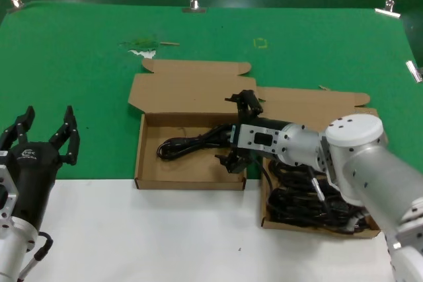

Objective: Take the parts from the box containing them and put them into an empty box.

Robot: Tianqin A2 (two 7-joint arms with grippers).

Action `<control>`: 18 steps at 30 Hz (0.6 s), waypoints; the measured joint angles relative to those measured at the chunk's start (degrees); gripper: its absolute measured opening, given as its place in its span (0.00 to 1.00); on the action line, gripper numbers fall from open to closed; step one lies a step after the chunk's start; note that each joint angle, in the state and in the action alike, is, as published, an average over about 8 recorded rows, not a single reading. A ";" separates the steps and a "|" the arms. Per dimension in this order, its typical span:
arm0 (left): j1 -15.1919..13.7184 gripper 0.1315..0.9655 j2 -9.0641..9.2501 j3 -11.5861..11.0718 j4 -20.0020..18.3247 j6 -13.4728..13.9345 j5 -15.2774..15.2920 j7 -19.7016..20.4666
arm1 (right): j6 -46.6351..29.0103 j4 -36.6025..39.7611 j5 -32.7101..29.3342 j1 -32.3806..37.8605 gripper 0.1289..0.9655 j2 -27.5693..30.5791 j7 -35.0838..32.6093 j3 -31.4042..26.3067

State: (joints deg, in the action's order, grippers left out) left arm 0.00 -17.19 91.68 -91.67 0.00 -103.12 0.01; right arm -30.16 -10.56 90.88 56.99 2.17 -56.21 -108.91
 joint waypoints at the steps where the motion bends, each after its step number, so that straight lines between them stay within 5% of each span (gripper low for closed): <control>1: 0.00 0.28 0.00 0.00 0.00 0.00 0.00 0.00 | 0.44 -1.18 0.18 -0.83 0.97 0.22 0.82 0.25; 18: 0.00 0.71 0.00 0.00 0.00 0.00 0.00 0.00 | 8.10 -21.79 3.29 -15.31 1.00 4.04 15.09 4.63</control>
State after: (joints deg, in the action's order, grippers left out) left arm 0.00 -17.19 91.68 -91.67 0.00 -103.12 0.01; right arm -22.07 -32.36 94.17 41.67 6.20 -41.12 -104.28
